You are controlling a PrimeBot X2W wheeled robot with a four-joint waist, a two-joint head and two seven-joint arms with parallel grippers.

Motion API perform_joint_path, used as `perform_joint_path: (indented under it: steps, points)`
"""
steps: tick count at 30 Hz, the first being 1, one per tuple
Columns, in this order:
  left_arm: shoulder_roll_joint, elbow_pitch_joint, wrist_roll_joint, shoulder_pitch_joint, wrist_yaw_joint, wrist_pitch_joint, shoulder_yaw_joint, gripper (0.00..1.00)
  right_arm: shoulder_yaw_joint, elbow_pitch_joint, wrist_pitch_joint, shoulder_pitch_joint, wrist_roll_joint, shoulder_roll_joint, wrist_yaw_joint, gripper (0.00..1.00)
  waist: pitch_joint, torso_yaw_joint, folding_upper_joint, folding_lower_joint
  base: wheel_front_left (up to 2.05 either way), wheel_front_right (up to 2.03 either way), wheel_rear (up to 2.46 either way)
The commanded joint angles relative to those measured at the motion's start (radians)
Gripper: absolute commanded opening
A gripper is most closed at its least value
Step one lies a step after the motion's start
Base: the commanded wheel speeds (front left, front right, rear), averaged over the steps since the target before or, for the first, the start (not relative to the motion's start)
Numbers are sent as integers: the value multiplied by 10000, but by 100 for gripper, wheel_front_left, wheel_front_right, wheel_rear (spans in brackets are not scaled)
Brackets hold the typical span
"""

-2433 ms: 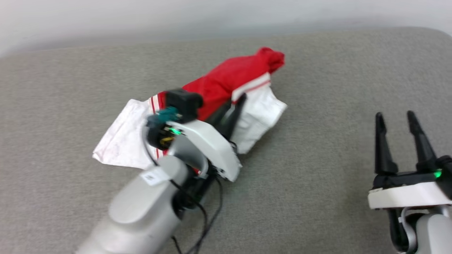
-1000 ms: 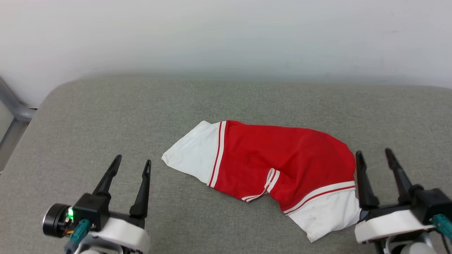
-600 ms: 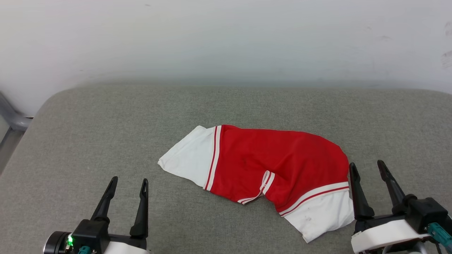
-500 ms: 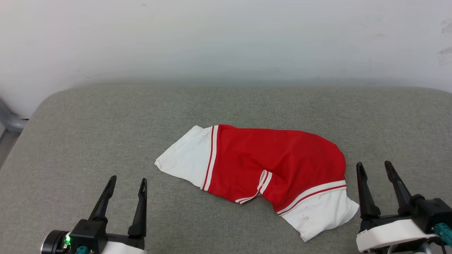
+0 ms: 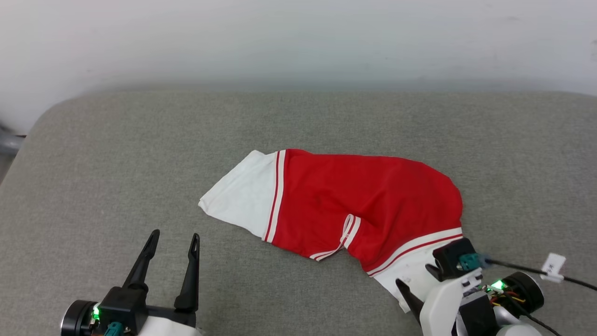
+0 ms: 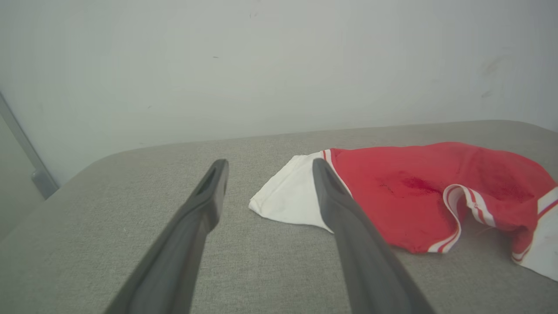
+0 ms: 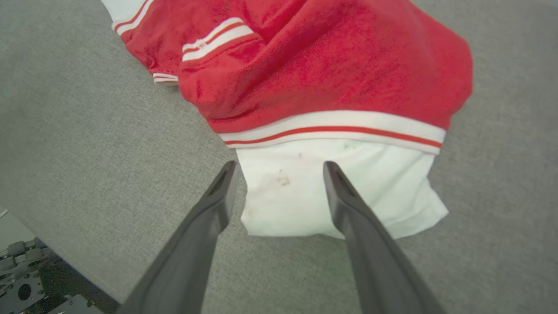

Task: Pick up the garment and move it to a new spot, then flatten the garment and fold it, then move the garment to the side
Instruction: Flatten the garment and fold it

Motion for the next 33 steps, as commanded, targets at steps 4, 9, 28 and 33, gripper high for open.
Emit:
perform_joint_path:
  steps: [4,9,28,33]
  points:
    - [-233,64,225,-368,-222,-27,74,100,560,-769,3008,-253,773,-873,-12,100,347,327,-1,0,0,0,0]
    - [-378,101,329,-544,-363,-27,123,100,750,-968,4089,-351,885,-1321,-10,100,561,613,-1,0,0,0,0]
    - [-639,236,640,-836,-654,-27,514,100,1506,1332,3244,-761,732,-1470,-9,0,1186,1058,-1,0,0,0,0]
    - [-699,325,665,-803,-678,-27,590,100,1377,1127,3395,-699,961,-2366,-16,0,935,783,-1,0,0,0,0]
